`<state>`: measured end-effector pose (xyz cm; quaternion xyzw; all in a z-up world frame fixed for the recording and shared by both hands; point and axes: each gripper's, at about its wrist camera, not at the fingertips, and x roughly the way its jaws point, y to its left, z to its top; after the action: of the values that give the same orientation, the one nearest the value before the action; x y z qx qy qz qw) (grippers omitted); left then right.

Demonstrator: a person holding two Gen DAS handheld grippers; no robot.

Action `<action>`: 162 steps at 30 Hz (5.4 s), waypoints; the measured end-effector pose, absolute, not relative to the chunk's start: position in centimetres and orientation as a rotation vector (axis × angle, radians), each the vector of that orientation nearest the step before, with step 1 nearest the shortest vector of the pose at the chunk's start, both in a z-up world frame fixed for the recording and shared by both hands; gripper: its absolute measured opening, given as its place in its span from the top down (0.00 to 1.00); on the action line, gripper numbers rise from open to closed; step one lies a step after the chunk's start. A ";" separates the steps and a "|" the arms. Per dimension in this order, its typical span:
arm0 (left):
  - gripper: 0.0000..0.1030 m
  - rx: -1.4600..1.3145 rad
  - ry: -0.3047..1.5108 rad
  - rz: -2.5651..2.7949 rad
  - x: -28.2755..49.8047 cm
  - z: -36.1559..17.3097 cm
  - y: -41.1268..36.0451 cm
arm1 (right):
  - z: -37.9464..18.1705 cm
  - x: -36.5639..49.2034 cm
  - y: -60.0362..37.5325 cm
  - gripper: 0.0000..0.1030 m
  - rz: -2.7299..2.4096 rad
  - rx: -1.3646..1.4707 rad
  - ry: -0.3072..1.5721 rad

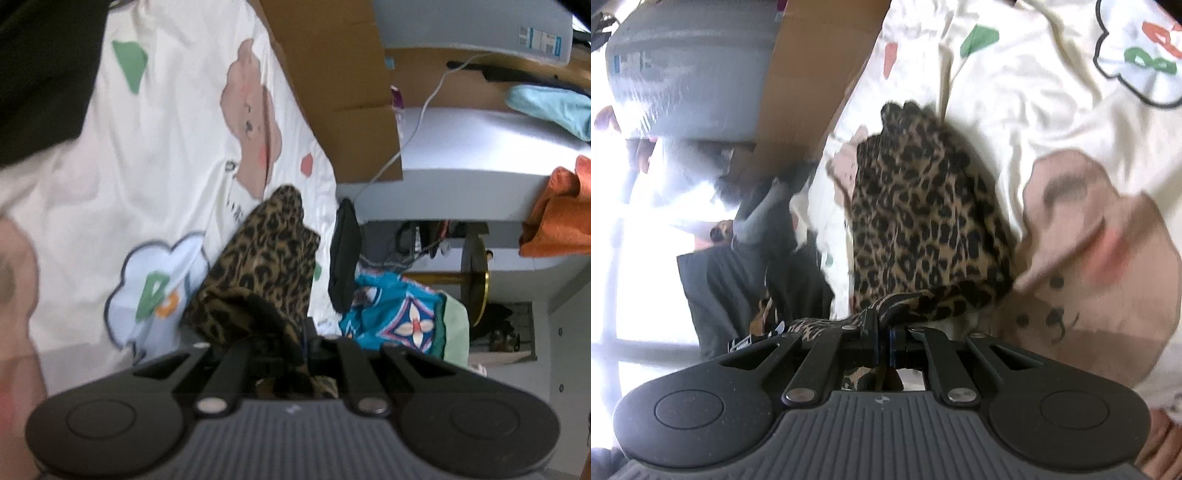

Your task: Fold clothes

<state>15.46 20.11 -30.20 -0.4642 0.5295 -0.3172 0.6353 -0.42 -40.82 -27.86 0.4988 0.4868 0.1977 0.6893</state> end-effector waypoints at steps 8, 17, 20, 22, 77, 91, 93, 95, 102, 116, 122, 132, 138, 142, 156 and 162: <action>0.94 -0.998 1.182 -0.667 19.0 -30.9 18.0 | -28.9 2.7 -41.5 0.96 0.372 1.083 1.071; 0.94 -0.967 1.142 -0.663 21.5 -30.0 17.0 | -28.1 4.8 -41.7 0.96 0.369 1.060 1.033; 0.93 -0.961 1.121 -0.678 22.2 -29.2 16.8 | -27.8 5.3 -41.9 0.96 0.376 1.069 1.017; 0.93 -0.956 1.111 -0.681 22.7 -29.0 16.4 | -27.8 5.8 -42.0 0.96 0.365 1.068 1.012; 0.47 -0.523 1.125 -0.544 31.0 -30.7 12.4 | -29.2 11.9 -43.8 0.43 0.217 0.894 1.002; 0.72 -0.301 1.138 -0.567 32.3 -32.0 9.1 | -29.7 11.7 -41.9 0.60 0.219 0.739 1.045; 0.79 -0.289 1.133 -0.579 32.4 -32.1 8.9 | -29.7 11.9 -41.8 0.67 0.217 0.728 1.047; 0.89 -0.275 1.123 -0.587 32.3 -32.0 8.9 | -29.6 12.3 -41.7 0.80 0.219 0.704 1.049; 0.99 -0.283 1.071 -0.598 31.3 -30.8 9.9 | -28.7 12.7 -41.3 0.97 0.236 0.665 1.039; 0.99 -0.285 1.073 -0.507 31.8 -32.0 10.1 | -28.9 13.6 -41.1 0.98 0.210 0.657 1.013; 0.99 -0.261 1.081 -0.493 32.0 -33.1 9.6 | -30.0 13.8 -41.3 0.99 0.164 0.641 1.033; 0.87 -0.212 1.095 -0.468 31.9 -32.1 9.3 | -30.8 13.9 -40.9 0.95 0.127 0.620 1.059; 0.74 -0.152 1.099 -0.475 31.5 -32.1 8.7 | -30.5 13.5 -41.0 0.67 0.116 0.583 1.053; 0.68 -0.144 1.095 -0.478 31.8 -32.3 8.2 | -30.7 14.0 -40.8 0.67 0.124 0.566 1.066; 0.62 0.039 1.086 -0.480 31.9 -32.6 5.1 | -31.2 15.4 -37.8 0.64 0.126 0.351 1.102; 0.58 0.106 1.096 -0.466 31.8 -32.5 3.7 | -31.2 15.6 -36.7 0.71 0.115 0.277 1.106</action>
<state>31.84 3.68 -32.53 0.0498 0.5160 -0.2195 0.8265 15.65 -36.69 -31.16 0.1313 0.5233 0.0544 0.8402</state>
